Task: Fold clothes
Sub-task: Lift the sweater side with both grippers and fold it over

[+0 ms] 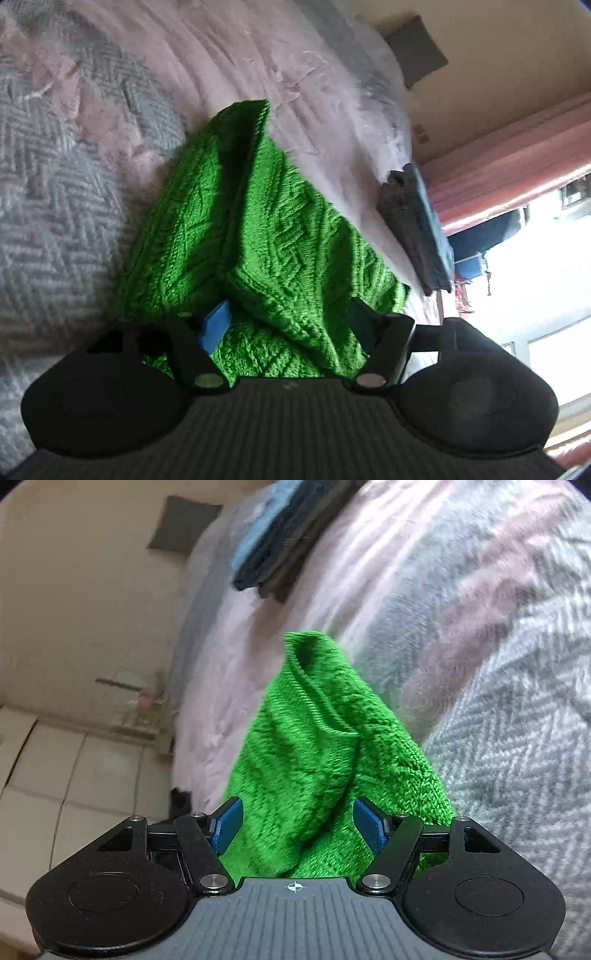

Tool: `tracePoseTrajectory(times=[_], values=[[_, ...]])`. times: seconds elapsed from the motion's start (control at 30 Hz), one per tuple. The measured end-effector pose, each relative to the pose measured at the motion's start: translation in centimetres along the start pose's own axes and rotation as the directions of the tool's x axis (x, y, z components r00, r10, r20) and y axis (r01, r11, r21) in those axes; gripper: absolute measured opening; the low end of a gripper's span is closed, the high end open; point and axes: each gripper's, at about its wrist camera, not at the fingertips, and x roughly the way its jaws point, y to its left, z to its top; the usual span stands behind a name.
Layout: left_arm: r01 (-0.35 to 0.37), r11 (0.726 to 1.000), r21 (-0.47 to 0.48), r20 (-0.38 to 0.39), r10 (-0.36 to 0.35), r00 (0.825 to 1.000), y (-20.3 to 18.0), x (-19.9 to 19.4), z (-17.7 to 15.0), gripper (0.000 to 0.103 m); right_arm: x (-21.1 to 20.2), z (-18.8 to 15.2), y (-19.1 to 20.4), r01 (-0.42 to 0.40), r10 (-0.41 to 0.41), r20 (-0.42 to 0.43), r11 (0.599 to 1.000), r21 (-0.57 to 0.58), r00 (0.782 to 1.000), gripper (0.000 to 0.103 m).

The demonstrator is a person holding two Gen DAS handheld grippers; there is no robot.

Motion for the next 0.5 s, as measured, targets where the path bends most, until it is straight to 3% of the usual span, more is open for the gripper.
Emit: tracePoseTrajectory(times=[0.07, 0.13, 0.2, 0.23, 0.27, 0.3, 0.37, 0.5], values=[[-0.021, 1.0, -0.004, 0.001, 0.021, 1.0, 0.1, 0.5, 0.2, 0.064, 0.3, 0.0, -0.6, 0.016, -0.016, 0.007, 1.0, 0.009, 1.0, 0.07], [-0.043, 0.999, -0.008, 0.003, 0.043, 0.999, 0.1, 1.0, 0.3, 0.062, 1.5, 0.7, -0.9, 0.027, -0.028, 0.014, 0.999, 0.035, 1.0, 0.059], [-0.064, 0.998, -0.013, 0.004, 0.064, 0.998, 0.2, 1.5, 0.5, 0.05, 2.8, 1.3, -1.7, 0.053, -0.053, 0.001, 0.997, 0.06, 0.999, 0.054], [-0.075, 0.997, -0.015, 0.004, 0.075, 0.997, 0.2, 1.7, 0.6, 0.042, 3.4, 1.7, -2.2, 0.067, -0.067, -0.005, 0.995, 0.072, 0.998, 0.042], [-0.087, 0.996, -0.011, 0.005, 0.087, 0.996, 0.3, 1.9, 0.6, 0.028, 4.0, 2.0, -2.6, 0.081, -0.081, -0.011, 0.993, 0.085, 0.997, 0.019], [-0.1, 0.995, -0.001, 0.007, 0.1, 0.995, 0.4, 2.0, 0.7, 0.019, 3.9, 1.9, -2.8, 0.077, -0.077, -0.006, 0.994, 0.075, 0.997, 0.01], [-0.105, 0.994, 0.016, 0.015, 0.105, 0.994, 0.7, 1.4, 0.6, 0.008, 3.6, 1.8, -3.1, 0.066, -0.067, 0.005, 0.996, 0.054, 0.998, 0.009], [-0.081, 0.993, 0.087, 0.061, 0.076, 0.995, 0.7, -1.5, -0.3, 0.007, -0.9, -0.2, -1.9, 0.009, -0.007, 0.058, 1.0, -0.029, 0.998, 0.008]])
